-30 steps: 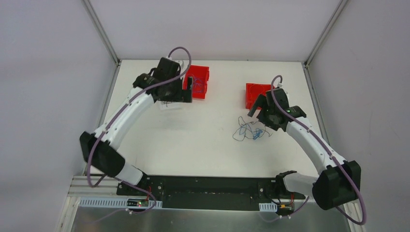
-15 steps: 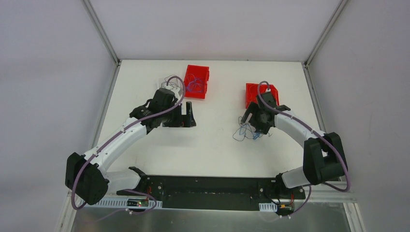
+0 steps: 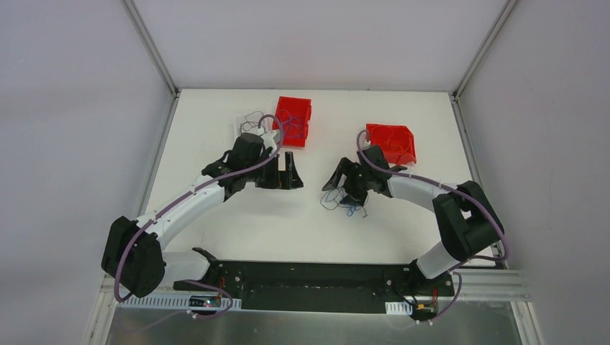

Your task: Untangle the cables

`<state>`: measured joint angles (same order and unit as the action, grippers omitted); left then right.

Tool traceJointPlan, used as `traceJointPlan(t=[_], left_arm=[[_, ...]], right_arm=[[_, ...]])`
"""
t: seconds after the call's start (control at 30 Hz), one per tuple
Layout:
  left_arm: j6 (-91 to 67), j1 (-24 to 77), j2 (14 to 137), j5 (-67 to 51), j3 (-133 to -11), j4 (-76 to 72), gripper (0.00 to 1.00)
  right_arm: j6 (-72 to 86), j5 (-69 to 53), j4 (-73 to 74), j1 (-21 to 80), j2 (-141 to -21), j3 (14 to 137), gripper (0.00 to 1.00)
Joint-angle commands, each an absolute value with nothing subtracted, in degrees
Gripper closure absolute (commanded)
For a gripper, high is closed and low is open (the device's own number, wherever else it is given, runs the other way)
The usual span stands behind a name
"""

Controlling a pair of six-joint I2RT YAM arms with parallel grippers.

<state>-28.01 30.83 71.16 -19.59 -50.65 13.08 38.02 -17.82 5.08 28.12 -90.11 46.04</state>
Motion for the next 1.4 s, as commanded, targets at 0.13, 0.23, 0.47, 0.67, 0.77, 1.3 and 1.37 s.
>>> traceJointPlan(t=[0.13, 0.23, 0.47, 0.67, 0.77, 1.3, 1.37], left_arm=[[-28.5, 34.6, 75.6, -19.4, -50.3, 7.7, 0.08], [-28.4, 36.0, 79.0, -18.9, -51.7, 6.7, 0.09], [-26.2, 40.1, 86.6, -15.8, -56.3, 6.2, 0.09], [-25.5, 41.2, 91.2, -16.0, -58.7, 4.8, 0.09], [-24.9, 41.5, 93.2, -16.1, -58.9, 3.1, 0.09], [-25.3, 41.6, 104.8, -21.8, -64.9, -1.6, 0.17], [-25.7, 41.6, 105.5, -22.2, -65.4, -1.6, 0.18]], right_arm=[[35.3, -19.8, 9.0, 29.0, -79.9, 49.0, 0.14], [33.0, -18.0, 13.8, 27.3, -75.4, 48.9, 0.13], [32.4, -12.5, 20.4, 21.5, -64.6, 43.9, 0.12], [35.8, -7.0, 21.8, 20.0, -56.7, 37.7, 0.13], [37.5, -6.9, 21.1, 19.9, -54.4, 35.0, 0.14], [44.6, -9.2, 10.8, 21.4, -58.7, 26.0, 0.19], [44.7, -7.9, 11.0, 21.5, -59.4, 25.9, 0.19]])
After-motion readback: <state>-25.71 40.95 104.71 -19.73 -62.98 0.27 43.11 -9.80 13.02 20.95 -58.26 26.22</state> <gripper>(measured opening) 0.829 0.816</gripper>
